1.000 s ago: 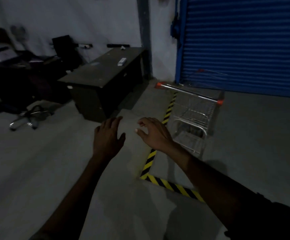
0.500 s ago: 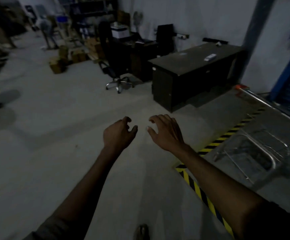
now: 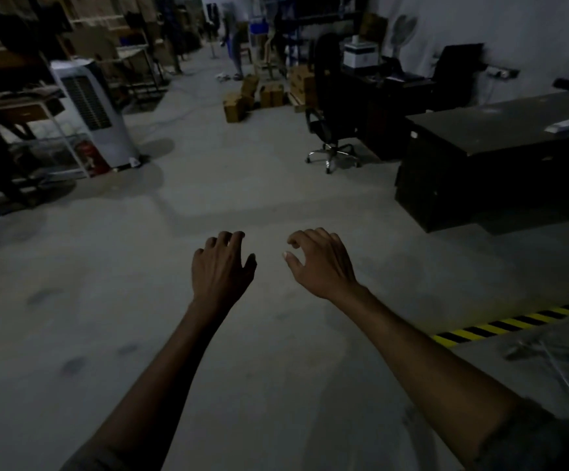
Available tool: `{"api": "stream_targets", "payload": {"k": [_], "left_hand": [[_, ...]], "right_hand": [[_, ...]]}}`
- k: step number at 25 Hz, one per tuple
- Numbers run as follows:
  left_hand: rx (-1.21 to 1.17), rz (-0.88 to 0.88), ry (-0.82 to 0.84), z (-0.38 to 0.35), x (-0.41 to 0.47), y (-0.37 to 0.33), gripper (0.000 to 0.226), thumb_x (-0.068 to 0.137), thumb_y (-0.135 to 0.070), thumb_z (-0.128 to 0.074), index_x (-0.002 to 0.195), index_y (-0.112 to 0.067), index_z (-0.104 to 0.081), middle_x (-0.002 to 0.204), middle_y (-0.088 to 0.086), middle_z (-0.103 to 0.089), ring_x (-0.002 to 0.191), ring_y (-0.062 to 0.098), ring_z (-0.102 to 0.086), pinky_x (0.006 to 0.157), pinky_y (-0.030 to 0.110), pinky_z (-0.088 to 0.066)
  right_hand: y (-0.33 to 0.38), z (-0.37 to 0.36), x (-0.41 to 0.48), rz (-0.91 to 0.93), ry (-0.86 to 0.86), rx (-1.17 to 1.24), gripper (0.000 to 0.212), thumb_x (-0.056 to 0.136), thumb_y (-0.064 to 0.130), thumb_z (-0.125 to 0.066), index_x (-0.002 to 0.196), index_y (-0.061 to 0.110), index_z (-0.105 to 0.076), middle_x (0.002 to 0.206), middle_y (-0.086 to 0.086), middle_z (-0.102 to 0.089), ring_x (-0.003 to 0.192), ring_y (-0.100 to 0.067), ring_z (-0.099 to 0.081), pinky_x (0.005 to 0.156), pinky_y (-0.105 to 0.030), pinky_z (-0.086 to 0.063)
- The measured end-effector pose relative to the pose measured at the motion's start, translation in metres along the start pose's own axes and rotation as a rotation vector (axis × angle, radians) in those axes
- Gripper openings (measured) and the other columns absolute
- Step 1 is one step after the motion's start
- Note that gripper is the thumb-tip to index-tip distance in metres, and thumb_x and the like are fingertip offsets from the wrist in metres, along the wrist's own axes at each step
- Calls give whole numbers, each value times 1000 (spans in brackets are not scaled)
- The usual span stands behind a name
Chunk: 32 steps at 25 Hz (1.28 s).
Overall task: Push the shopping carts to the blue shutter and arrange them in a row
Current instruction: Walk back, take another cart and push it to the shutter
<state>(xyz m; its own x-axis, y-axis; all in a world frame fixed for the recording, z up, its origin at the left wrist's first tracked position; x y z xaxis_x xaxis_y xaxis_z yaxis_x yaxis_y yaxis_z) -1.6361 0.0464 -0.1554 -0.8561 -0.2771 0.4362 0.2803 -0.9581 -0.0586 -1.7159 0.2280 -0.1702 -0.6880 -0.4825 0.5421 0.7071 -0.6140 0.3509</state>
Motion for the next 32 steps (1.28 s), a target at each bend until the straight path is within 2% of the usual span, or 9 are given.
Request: {"api": "stream_targets", "payload": {"k": [10, 17, 24, 32], "left_hand": [[52, 147, -60, 64, -117, 155, 50, 91, -42, -64, 135, -18, -55, 123, 7, -64, 106, 32, -61, 79, 41, -46], [-74, 301, -132, 115, -210, 273, 48, 92, -44, -64, 134, -25, -53, 122, -1, -64, 102, 25, -63, 74, 36, -47], [-18, 463, -166, 157, -289, 382, 45, 92, -45, -62, 132, -25, -56, 122, -1, -65, 104, 25, -62, 78, 38, -47], [103, 623, -220, 191, -329, 506, 51, 93, -46, -62, 137, -22, -52, 127, 1, -63, 111, 25, -59, 85, 41, -47]], "right_hand": [[182, -65, -32, 140, 51, 77, 22, 91, 38, -65, 105, 21, -66, 97, 5, -68, 93, -22, -60, 80, -36, -42], [321, -102, -54, 224, 95, 253, 27, 90, 45, -65, 109, 26, -65, 100, 12, -67, 94, -13, -59, 82, -35, -46], [452, -151, -58, 330, 182, 363, 25, 90, 45, -66, 107, 27, -64, 97, 13, -67, 90, -11, -60, 81, -36, -49], [589, -216, -35, 533, 215, 436, 28, 91, 44, -64, 110, 24, -66, 100, 9, -69, 91, -14, -61, 80, -37, -48]]}}
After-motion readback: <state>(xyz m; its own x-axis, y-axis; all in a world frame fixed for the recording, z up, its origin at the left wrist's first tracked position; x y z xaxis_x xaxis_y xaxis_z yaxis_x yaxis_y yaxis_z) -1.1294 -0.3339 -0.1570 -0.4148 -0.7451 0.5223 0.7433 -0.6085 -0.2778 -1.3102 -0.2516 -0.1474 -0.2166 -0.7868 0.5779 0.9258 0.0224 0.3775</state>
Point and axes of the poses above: each hand's wrist, its own x-axis towards the middle knuckle, its own z-axis out of the back of the hand, y = z × x, the point moved 5 cm from there along x, towards the middle knuckle
